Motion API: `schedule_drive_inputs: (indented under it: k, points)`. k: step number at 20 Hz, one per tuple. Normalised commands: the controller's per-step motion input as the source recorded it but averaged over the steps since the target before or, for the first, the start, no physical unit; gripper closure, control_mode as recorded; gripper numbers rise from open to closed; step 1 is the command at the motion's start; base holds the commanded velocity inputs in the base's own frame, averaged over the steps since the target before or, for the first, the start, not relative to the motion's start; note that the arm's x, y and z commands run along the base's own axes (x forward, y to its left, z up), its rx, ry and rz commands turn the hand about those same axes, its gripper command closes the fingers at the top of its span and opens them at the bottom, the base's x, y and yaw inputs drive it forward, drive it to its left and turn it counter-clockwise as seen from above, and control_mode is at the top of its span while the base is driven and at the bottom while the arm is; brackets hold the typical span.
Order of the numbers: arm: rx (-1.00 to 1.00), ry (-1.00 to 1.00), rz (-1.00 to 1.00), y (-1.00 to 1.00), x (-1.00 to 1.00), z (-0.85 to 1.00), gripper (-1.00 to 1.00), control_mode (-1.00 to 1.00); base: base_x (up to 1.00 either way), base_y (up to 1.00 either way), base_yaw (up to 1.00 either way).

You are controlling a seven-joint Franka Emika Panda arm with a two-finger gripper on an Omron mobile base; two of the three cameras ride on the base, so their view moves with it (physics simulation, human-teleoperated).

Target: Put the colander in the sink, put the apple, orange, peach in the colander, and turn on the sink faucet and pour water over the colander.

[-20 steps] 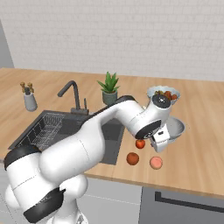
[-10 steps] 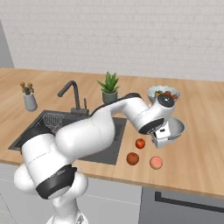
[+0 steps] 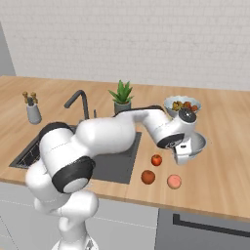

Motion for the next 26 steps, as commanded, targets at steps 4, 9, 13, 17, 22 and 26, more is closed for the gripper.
schedule_drive_inputs:
  k: [4, 9, 13, 17, 22, 26]
  points:
    - [0.04, 0.02, -0.10, -0.38, 0.34, -0.31, -1.00, -1.00, 0.00, 0.00, 0.00]
    - [0.06, 0.00, -0.07, -0.37, 0.35, -0.23, -1.00, -1.00, 0.00, 0.00, 0.00]
    - [0.10, 0.00, 0.00, -0.30, 0.39, -0.09, -1.00, -1.00, 0.00, 0.00, 0.00]
    - [0.08, 0.00, 0.00, -0.24, 0.39, -0.13, -1.00, -1.00, 0.00, 0.00, 0.00]
    - [0.01, 0.00, 0.00, -0.18, 0.41, -0.24, -1.00, -1.00, 0.00, 0.00, 0.00]
    - [0.00, 0.00, -0.01, -0.06, 0.41, -0.26, -1.00, -1.00, 0.00, 0.00, 0.00]
